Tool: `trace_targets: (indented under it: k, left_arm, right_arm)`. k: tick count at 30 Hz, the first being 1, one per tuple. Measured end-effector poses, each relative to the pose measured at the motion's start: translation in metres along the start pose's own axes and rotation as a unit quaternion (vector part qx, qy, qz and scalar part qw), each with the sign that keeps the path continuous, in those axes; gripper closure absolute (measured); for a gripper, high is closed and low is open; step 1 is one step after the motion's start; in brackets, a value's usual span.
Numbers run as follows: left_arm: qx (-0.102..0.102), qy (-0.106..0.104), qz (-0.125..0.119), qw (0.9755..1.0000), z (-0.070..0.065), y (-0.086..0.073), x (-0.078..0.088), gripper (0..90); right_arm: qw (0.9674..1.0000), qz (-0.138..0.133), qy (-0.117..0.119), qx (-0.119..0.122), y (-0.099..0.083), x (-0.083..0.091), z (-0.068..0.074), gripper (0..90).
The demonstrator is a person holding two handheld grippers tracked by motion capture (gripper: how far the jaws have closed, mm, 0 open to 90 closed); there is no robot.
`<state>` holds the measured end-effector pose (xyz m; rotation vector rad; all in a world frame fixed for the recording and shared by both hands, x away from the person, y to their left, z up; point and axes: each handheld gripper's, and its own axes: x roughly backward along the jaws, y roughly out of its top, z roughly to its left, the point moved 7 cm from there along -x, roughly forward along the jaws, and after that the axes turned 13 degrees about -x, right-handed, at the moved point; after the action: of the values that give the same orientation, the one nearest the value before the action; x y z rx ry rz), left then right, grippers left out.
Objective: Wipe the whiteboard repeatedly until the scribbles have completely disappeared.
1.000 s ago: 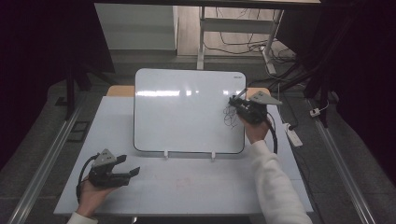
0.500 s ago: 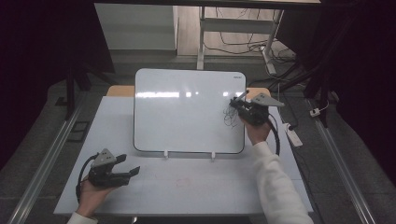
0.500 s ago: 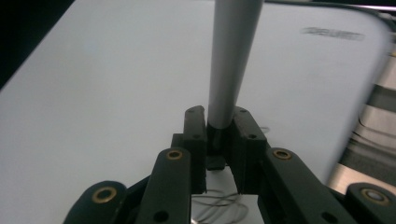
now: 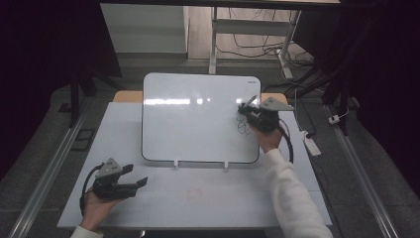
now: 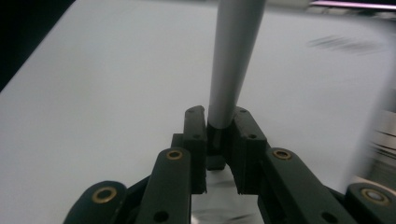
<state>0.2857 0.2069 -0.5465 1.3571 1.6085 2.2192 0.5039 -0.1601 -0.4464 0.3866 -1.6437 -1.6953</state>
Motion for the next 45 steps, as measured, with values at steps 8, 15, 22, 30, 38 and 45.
trace_targets:
  k: [8,15,22,30,38,45]
  left_arm:
    - [-0.005,-0.003,0.001,1.0000,-0.002,0.002,-0.002,25.8]
    - [-0.001,-0.003,0.004,1.0000,-0.002,0.000,-0.003,25.8]
    - [0.002,-0.002,0.004,1.0000,0.001,-0.001,-0.004,25.8]
    - [-0.001,-0.002,0.003,1.0000,0.000,0.001,-0.003,25.8]
    - [-0.002,-0.002,0.000,1.0000,-0.002,0.002,-0.002,25.8]
    - [0.000,-0.002,0.002,1.0000,-0.002,0.000,-0.002,25.8]
  right_arm:
    - [0.9991,-0.023,-0.019,-0.030,-0.002,0.011,-0.012,77.4]
    - [0.9991,-0.021,-0.034,-0.007,-0.003,0.015,-0.013,77.4]
    - [0.9991,0.016,-0.004,0.038,-0.014,0.012,0.004,77.5]
    - [0.9998,-0.007,-0.021,0.000,-0.005,0.015,-0.010,77.4]
    - [0.9989,-0.020,-0.039,-0.018,0.004,0.014,-0.018,77.4]
    - [0.9990,-0.014,-0.041,0.005,-0.008,0.017,-0.010,77.4]
